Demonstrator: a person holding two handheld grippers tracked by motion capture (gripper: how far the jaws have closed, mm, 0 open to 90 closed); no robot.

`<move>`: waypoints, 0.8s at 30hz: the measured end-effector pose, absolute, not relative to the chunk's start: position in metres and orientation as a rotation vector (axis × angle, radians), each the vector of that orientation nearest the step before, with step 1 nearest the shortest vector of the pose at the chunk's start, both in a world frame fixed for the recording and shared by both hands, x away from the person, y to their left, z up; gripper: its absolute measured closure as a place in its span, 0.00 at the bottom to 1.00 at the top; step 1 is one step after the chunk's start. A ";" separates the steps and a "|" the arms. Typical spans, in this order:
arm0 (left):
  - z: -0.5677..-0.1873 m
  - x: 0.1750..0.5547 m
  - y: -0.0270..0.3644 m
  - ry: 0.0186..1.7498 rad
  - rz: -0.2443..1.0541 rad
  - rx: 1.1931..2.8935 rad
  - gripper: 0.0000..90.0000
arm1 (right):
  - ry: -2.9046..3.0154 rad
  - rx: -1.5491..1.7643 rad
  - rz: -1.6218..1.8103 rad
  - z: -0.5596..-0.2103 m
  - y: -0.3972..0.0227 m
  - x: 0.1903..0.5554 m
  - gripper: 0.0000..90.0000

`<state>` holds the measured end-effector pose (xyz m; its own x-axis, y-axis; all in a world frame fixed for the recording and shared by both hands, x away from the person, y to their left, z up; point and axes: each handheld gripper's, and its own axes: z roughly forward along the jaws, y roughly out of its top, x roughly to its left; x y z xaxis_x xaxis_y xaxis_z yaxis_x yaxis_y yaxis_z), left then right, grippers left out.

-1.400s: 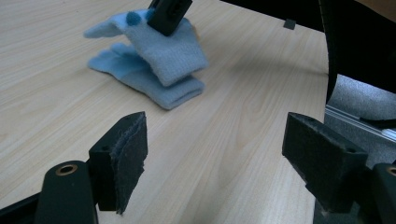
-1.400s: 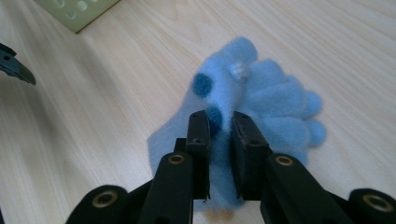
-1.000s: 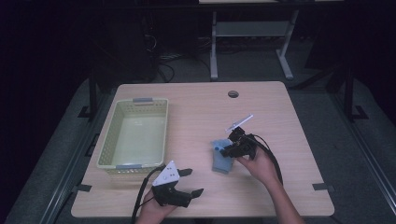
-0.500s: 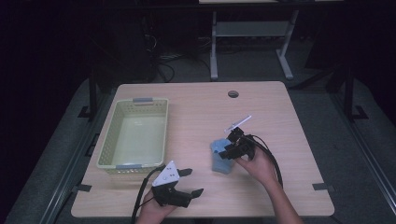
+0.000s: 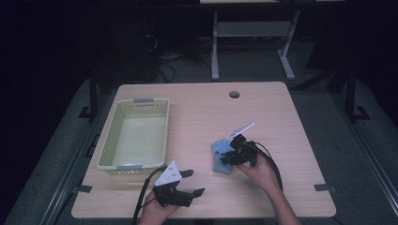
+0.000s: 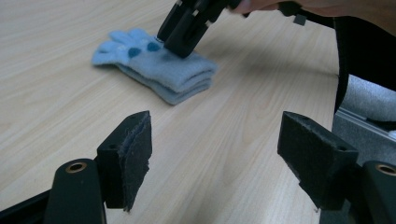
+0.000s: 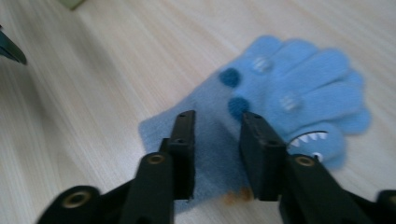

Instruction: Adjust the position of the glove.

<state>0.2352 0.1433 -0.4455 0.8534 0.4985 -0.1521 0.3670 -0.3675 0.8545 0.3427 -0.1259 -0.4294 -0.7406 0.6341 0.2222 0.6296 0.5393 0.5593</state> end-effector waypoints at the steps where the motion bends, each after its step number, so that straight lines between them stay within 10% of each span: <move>1: -0.445 0.237 0.143 0.650 0.151 1.991 0.29 | 2.738 1.142 1.015 -0.428 -0.128 0.342 0.68; 10: -0.441 0.249 0.123 0.745 0.094 1.986 0.35 | 2.591 1.370 1.177 -0.434 -0.166 0.344 0.47; 24: -0.449 0.297 0.099 0.966 -0.085 1.931 0.36 | 2.509 1.552 1.239 -0.451 -0.182 0.350 0.41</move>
<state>0.2967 0.0987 -0.4485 0.6866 0.5891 -0.4259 0.6543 -0.2453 0.7154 0.3502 -0.1823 -0.4509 -0.5280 0.7376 0.4209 0.7826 0.2301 0.5785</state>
